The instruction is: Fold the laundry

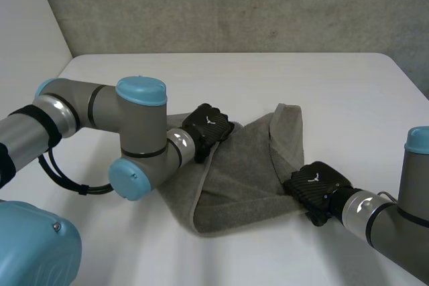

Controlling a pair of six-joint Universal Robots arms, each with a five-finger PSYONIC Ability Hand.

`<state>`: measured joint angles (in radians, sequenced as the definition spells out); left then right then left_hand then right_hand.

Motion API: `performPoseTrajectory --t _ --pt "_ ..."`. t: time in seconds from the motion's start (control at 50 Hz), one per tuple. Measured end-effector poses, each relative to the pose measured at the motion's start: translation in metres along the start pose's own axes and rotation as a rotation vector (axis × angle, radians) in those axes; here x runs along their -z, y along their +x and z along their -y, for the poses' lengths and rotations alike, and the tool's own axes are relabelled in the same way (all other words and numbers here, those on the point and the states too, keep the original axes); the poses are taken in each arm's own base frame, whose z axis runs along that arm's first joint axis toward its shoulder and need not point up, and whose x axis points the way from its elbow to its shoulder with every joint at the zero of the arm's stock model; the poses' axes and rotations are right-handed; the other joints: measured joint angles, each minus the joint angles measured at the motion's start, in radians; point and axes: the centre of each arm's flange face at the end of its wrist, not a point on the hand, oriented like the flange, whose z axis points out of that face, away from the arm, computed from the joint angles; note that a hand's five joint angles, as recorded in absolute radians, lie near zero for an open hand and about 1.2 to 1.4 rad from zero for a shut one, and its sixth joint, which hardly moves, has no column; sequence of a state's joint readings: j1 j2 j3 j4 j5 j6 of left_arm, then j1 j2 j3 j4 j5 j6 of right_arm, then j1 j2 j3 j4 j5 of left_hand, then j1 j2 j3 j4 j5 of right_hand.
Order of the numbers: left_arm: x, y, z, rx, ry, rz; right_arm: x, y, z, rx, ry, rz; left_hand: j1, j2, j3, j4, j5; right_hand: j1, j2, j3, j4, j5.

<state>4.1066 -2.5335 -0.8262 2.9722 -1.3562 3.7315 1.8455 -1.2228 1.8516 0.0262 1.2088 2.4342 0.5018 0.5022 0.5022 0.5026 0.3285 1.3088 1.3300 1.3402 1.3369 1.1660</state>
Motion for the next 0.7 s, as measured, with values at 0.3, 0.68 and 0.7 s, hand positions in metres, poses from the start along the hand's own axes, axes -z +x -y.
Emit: performPoseTrajectory --t 0.3,0.68,0.7 --pt "-0.005 -0.002 -0.005 0.01 -0.032 -0.011 -0.001 -0.002 -0.002 -0.003 -0.007 0.007 0.006 0.006 0.006 0.005 0.004 0.0 0.004 0.0 0.0 0.0" --pt "0.005 -0.015 0.0 -0.143 -0.07 0.041 -0.002 -0.002 -0.003 0.0 -0.004 0.005 0.603 0.614 0.609 0.611 0.601 0.004 0.004 0.0 0.0 0.0" --pt "0.006 -0.018 0.001 -0.143 -0.073 0.055 -0.002 -0.002 -0.003 0.0 -0.004 0.005 0.621 0.636 0.634 0.636 0.619 0.004 0.004 0.0 0.0 0.0"
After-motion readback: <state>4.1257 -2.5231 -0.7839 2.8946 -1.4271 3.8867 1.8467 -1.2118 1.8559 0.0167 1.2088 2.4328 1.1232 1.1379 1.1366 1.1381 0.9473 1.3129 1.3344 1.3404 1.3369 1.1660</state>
